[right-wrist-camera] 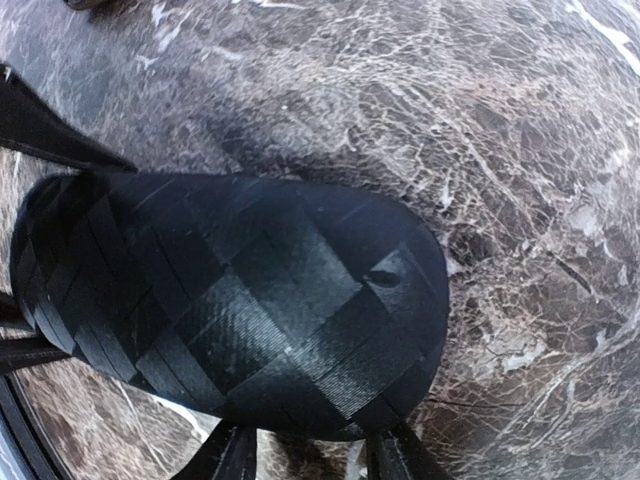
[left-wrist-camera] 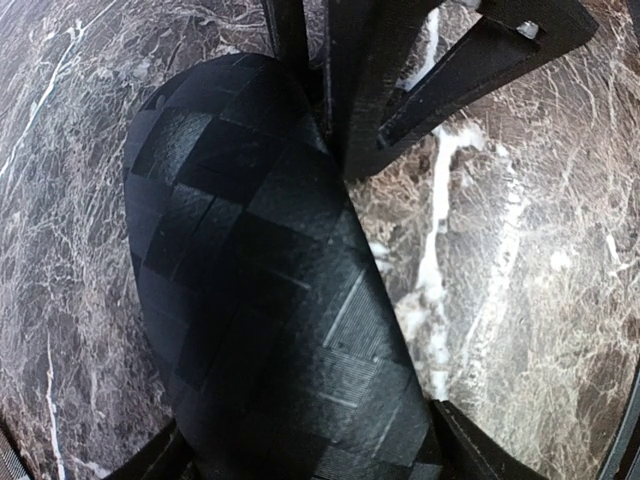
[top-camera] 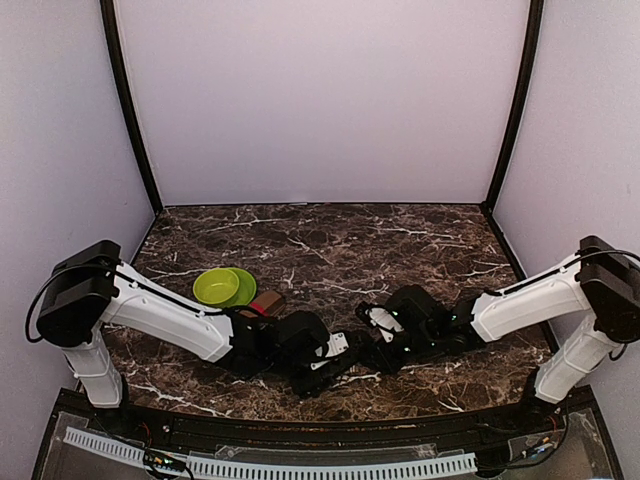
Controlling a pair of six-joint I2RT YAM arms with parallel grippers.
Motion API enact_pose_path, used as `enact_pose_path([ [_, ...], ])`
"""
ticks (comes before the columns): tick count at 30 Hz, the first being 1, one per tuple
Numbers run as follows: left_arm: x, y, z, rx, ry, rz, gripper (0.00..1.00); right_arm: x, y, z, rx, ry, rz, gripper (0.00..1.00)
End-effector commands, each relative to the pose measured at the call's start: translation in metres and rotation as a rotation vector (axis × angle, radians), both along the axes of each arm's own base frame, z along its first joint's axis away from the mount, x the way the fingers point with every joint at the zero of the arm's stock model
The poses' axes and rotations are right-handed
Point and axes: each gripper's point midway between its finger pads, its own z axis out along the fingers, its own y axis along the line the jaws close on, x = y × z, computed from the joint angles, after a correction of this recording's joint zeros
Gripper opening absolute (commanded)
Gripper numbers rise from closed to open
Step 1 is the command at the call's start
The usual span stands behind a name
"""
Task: Organize the sunglasses
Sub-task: Move the case with sunglasses to the center of the board.
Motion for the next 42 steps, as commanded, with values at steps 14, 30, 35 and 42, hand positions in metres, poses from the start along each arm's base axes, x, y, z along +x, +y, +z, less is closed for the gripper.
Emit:
enact_pose_path([
  [14,-0.026,0.01,-0.021,0.069,0.122,-0.141,0.54,0.019,-0.007,0.006,-0.027,-0.079,0.025,0.13],
  [30,-0.028,0.01,-0.027,0.081,0.144,-0.148,0.49,0.034,-0.012,0.007,0.135,0.051,-0.189,0.03],
  [35,-0.015,0.01,-0.024,0.092,0.113,-0.06,0.5,0.034,-0.027,0.002,0.083,0.059,-0.227,0.07],
  [42,0.009,0.01,-0.013,0.082,0.071,0.134,0.47,0.023,-0.044,0.003,0.149,0.157,-0.278,0.26],
])
